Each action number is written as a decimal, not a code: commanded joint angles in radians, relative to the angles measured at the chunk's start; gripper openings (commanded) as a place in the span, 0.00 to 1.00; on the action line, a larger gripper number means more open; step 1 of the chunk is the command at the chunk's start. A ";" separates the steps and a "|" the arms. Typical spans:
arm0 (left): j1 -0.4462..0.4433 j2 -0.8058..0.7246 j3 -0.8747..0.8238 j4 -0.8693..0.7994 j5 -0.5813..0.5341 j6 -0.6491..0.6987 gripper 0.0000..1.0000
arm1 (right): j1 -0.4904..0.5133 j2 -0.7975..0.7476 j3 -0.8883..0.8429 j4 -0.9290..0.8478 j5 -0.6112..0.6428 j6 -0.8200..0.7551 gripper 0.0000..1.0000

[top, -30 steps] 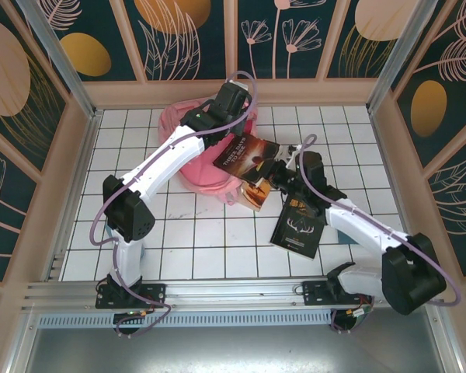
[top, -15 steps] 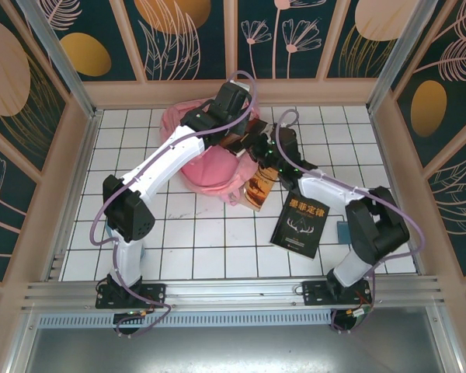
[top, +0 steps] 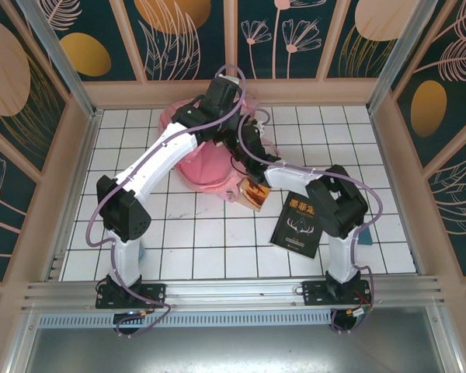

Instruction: Pack books, pencil case, and school supplies into a backpack

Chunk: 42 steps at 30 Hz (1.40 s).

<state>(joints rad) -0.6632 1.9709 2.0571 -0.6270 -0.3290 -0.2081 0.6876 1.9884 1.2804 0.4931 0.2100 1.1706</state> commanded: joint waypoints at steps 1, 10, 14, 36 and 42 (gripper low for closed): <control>-0.045 -0.099 0.045 0.127 0.011 -0.031 0.00 | 0.010 0.069 0.000 0.201 0.000 0.025 0.04; -0.044 -0.098 0.053 0.112 -0.005 -0.037 0.00 | -0.010 0.053 -0.115 0.327 -0.038 0.106 0.05; -0.044 -0.098 0.068 0.101 0.013 -0.040 0.00 | -0.016 0.107 -0.073 0.385 -0.111 0.101 0.07; -0.016 -0.079 0.054 0.065 -0.015 -0.076 0.00 | -0.111 -0.045 -0.158 0.324 -0.366 0.165 0.75; 0.001 -0.078 0.030 0.076 -0.005 -0.088 0.00 | -0.178 -0.192 -0.265 0.227 -0.493 0.195 0.86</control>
<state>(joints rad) -0.6888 1.9545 2.0575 -0.6495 -0.3099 -0.2695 0.5690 1.9144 1.0634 0.7589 -0.1928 1.3582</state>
